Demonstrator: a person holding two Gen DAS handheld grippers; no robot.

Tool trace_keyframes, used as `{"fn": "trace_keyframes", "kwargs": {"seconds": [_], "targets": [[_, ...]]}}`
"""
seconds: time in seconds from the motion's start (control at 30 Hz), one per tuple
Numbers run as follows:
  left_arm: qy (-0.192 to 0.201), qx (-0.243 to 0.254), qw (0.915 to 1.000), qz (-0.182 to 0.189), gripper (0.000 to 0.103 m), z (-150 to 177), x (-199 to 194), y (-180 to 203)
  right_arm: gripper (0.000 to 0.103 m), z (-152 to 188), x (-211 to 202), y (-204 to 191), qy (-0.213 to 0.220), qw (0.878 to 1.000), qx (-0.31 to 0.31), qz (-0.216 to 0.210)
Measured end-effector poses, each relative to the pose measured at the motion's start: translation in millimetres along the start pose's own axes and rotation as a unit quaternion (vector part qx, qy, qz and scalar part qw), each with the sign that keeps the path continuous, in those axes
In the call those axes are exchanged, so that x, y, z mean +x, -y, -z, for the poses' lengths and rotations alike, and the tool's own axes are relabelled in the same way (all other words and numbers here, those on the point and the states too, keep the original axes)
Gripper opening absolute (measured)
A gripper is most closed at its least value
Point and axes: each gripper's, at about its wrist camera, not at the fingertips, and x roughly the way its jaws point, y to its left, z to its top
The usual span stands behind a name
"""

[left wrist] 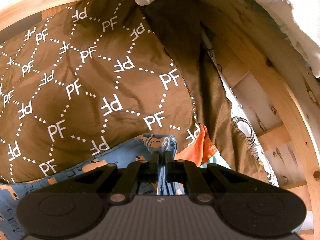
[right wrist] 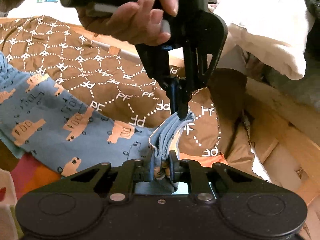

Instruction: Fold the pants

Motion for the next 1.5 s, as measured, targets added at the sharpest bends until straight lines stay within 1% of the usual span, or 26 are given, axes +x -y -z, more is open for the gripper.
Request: {"fn": "trace_keyframes", "kwargs": {"seconds": [0.17,0.33,0.5,0.63,0.8,1.0,1.2,1.33,1.4,1.43,1.47,1.5], "targets": [[0.000,0.003,1.0000,0.007,0.006,5,-13,-16,0.015,-9,-8,-5,0.010,1.000,0.004,-0.013],[0.009,0.015,0.9998,0.013,0.006,15,-32,-40,0.015,-22,-15,-14,0.020,0.999,0.000,-0.044],[0.020,0.007,0.9993,0.029,0.006,35,-52,-75,0.015,-33,-21,-31,0.026,0.996,0.006,-0.084],[0.029,-0.006,0.9990,0.034,0.006,58,-61,-108,0.015,-40,-22,-54,0.027,0.993,-0.010,-0.117],[0.034,-0.017,0.9984,0.043,0.006,83,-66,-143,0.015,-46,-15,-82,0.014,0.987,-0.015,-0.160],[0.027,-0.021,0.9989,0.033,0.006,102,-72,-183,0.015,-54,-9,-119,0.005,0.978,-0.024,-0.205],[0.021,-0.012,0.9993,0.030,0.006,120,-55,-216,0.015,-53,5,-150,-0.022,0.972,-0.041,-0.228],[0.027,-0.014,0.9984,0.049,0.006,132,-43,-234,0.015,-47,15,-164,-0.041,0.971,-0.045,-0.230],[0.032,-0.020,0.9974,0.062,0.009,136,-40,-242,0.017,-45,16,-167,-0.044,0.971,-0.045,-0.231],[0.035,-0.025,0.9966,0.070,0.014,138,-39,-247,0.019,-45,17,-168,-0.043,0.971,-0.047,-0.231],[0.037,-0.028,0.9961,0.076,0.026,139,-39,-251,0.020,-43,16,-169,-0.041,0.971,-0.048,-0.230],[0.040,-0.033,0.9954,0.080,0.032,141,-38,-256,0.021,-43,15,-170,-0.039,0.971,-0.051,-0.229]]}}
